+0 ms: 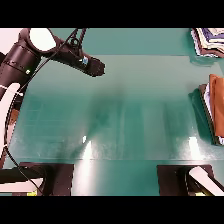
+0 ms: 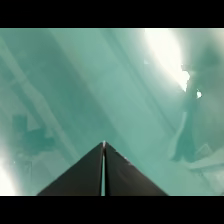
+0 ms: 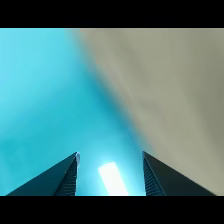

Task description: Fold the shirts.

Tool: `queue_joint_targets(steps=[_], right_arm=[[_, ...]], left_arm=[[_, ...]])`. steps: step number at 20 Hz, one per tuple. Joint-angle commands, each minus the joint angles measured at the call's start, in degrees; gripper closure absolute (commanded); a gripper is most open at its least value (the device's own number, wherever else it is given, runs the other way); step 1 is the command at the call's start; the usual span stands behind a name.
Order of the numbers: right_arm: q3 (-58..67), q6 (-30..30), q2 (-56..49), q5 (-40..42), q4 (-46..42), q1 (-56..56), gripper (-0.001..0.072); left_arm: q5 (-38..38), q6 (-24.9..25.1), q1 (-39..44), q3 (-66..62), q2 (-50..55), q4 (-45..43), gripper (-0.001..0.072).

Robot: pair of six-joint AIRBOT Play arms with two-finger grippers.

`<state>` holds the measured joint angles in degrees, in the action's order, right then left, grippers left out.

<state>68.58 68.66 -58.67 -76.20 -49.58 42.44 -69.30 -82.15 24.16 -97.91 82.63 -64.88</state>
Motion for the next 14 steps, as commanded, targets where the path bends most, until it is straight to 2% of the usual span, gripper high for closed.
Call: queue_joint_targets(steps=[1, 5, 8, 9, 11, 14], right_arm=[[0.1, 0.5, -1.0, 2.6, 5.0, -18.7, 0.0244], [0.1, 0.4, -4.2, 6.9, 4.9, -36.3, 0.0248], [0.1, 0.4, -6.7, 9.1, 4.9, -43.8, 0.0279], [0.1, 0.4, -7.4, 9.1, 4.9, -45.3, 0.0355], [0.1, 0.5, -8.3, 8.9, 4.9, -47.2, 0.0693], [0.1, 0.4, -8.4, 8.7, 5.0, -47.5, 0.0694]], left_arm=[[-2.1, -0.4, 0.0, 0.0, 0.0, 0.2, 0.0679], [0.0, -0.4, 0.0, 0.0, 0.0, 0.2, 0.068], [1.6, -0.4, 0.0, 0.0, 0.0, 0.2, 0.0679], [2.0, -0.4, 0.0, 0.0, 0.0, 0.2, 0.0679], [3.1, -0.4, 0.0, 0.0, 0.0, 0.2, 0.0679], [4.2, -0.4, 0.0, 0.0, 0.0, 0.2, 0.0679]])
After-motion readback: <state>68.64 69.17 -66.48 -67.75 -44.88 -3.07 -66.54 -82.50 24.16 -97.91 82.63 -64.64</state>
